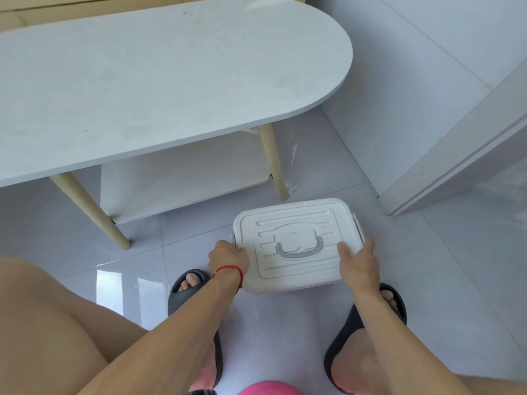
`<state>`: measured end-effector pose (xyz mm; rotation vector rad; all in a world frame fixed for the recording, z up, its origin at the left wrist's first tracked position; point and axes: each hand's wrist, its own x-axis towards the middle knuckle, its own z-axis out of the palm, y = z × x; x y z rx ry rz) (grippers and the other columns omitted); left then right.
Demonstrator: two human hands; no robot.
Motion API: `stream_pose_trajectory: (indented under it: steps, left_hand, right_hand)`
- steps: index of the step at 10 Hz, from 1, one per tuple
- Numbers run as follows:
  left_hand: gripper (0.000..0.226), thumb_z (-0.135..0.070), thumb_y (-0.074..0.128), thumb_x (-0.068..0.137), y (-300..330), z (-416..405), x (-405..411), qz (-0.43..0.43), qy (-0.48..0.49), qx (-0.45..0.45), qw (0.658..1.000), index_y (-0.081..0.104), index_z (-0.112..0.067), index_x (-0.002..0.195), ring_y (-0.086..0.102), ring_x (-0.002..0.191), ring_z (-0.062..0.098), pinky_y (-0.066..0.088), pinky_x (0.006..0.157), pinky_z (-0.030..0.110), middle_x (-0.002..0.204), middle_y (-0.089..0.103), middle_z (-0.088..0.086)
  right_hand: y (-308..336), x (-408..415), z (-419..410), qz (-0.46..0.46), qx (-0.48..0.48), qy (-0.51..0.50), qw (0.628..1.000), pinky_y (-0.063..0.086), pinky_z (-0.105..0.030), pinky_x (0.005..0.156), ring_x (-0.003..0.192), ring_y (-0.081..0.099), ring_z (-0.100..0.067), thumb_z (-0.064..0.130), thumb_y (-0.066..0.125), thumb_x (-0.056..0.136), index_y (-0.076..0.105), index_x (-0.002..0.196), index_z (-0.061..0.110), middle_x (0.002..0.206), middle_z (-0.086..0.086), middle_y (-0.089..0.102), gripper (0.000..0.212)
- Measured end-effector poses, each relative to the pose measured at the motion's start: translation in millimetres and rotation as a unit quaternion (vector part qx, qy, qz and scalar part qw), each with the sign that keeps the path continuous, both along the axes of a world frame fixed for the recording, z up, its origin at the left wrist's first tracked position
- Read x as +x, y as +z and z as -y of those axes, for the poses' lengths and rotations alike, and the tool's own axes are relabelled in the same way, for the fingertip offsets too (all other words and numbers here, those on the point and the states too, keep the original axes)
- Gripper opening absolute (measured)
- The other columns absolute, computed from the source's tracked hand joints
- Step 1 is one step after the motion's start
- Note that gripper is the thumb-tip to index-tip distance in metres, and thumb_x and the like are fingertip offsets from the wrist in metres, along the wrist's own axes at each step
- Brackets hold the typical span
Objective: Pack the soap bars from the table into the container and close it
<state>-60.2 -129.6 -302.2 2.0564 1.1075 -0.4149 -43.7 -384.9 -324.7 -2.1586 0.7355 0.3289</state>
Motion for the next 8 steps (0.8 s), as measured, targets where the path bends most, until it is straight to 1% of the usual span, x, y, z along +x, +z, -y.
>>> stream_pose_trajectory:
  steps: [1, 2, 3, 4, 5, 6, 7, 8]
  left_hand:
    - [0.021, -0.026, 0.063, 0.079, -7.4, 9.1, 13.7, 0.010, 0.026, -0.059, 0.998, 0.068, -0.009, 0.089, 0.071, 0.080, 0.039, 0.061, 0.080, 0.046, 0.091, 0.073, 0.014]
    - [0.016, -0.027, 0.067, 0.077, -9.6, 21.5, 29.8, 0.032, 0.050, -0.114, 0.992, 0.067, -0.012, 0.076, 0.073, 0.071, 0.038, 0.063, 0.072, 0.046, 0.086, 0.075, 0.013]
    - [0.013, -0.024, 0.068, 0.084, -3.1, 36.7, 49.1, 0.049, 0.081, -0.163, 0.982, 0.068, -0.014, 0.075, 0.074, 0.067, 0.034, 0.063, 0.069, 0.046, 0.081, 0.074, 0.011]
    - [0.018, -0.021, 0.068, 0.087, -1.1, 45.9, 69.5, 0.057, 0.105, -0.178, 0.977, 0.066, -0.018, 0.069, 0.074, 0.065, 0.033, 0.064, 0.069, 0.046, 0.075, 0.071, 0.006]
    - [0.012, -0.023, 0.068, 0.088, -1.3, 48.0, 89.2, 0.069, 0.097, -0.179, 0.977, 0.072, -0.014, 0.081, 0.074, 0.065, 0.033, 0.063, 0.070, 0.047, 0.075, 0.072, 0.006]
    - [0.020, -0.026, 0.070, 0.088, -4.8, 45.2, 99.4, 0.076, 0.090, -0.176, 0.977, 0.075, -0.012, 0.101, 0.074, 0.063, 0.031, 0.064, 0.071, 0.045, 0.076, 0.073, 0.004]
    - [0.034, -0.025, 0.076, 0.084, -1.0, 42.5, 99.8, 0.079, 0.099, -0.206, 0.970, 0.072, -0.010, 0.113, 0.075, 0.065, 0.030, 0.064, 0.073, 0.045, 0.082, 0.074, 0.006]
    - [0.051, -0.023, 0.077, 0.085, 0.1, 41.3, 92.9, 0.094, 0.114, -0.234, 0.961, 0.059, -0.004, 0.129, 0.074, 0.080, 0.032, 0.063, 0.076, 0.048, 0.095, 0.071, 0.014]
  right_hand:
    - [-2.7, 20.0, 12.6, 0.019, 0.026, -0.034, 0.999, 0.046, -0.049, 0.109, 0.133, 0.050, -0.039, 0.043, 0.055, 0.101, 0.018, 0.161, 0.022, 0.152, -0.019, 0.045, 0.074]
    - [-7.5, 50.6, 31.8, 0.043, 0.041, -0.048, 0.997, 0.042, -0.046, 0.113, 0.138, 0.047, -0.035, 0.037, 0.059, 0.100, 0.021, 0.161, 0.024, 0.155, -0.013, 0.044, 0.074]
    - [-12.7, 86.6, 46.4, 0.061, 0.051, -0.048, 0.996, 0.042, -0.047, 0.115, 0.137, 0.049, -0.032, 0.034, 0.060, 0.098, 0.026, 0.160, 0.028, 0.154, -0.012, 0.045, 0.071]
    - [-17.4, 112.2, 55.0, 0.070, 0.055, -0.034, 0.995, 0.039, -0.047, 0.118, 0.141, 0.046, -0.031, 0.034, 0.061, 0.097, 0.025, 0.161, 0.027, 0.156, -0.012, 0.043, 0.073]
    - [-18.1, 131.5, 57.0, 0.073, 0.049, -0.034, 0.996, 0.036, -0.044, 0.119, 0.143, 0.042, -0.031, 0.032, 0.059, 0.099, 0.022, 0.162, 0.024, 0.159, -0.013, 0.040, 0.073]
    - [-21.3, 139.9, 56.7, 0.077, 0.041, -0.025, 0.996, 0.034, -0.043, 0.119, 0.145, 0.039, -0.032, 0.033, 0.057, 0.101, 0.019, 0.162, 0.024, 0.160, -0.015, 0.037, 0.073]
    - [-14.5, 137.5, 60.1, 0.076, 0.048, -0.014, 0.996, 0.032, -0.042, 0.121, 0.147, 0.036, -0.029, 0.035, 0.057, 0.101, 0.017, 0.163, 0.028, 0.163, -0.011, 0.034, 0.074]
    - [-4.8, 135.0, 64.2, 0.087, 0.037, 0.005, 0.996, 0.027, -0.036, 0.122, 0.151, 0.031, -0.024, 0.027, 0.056, 0.102, 0.019, 0.163, 0.025, 0.166, -0.004, 0.030, 0.071]
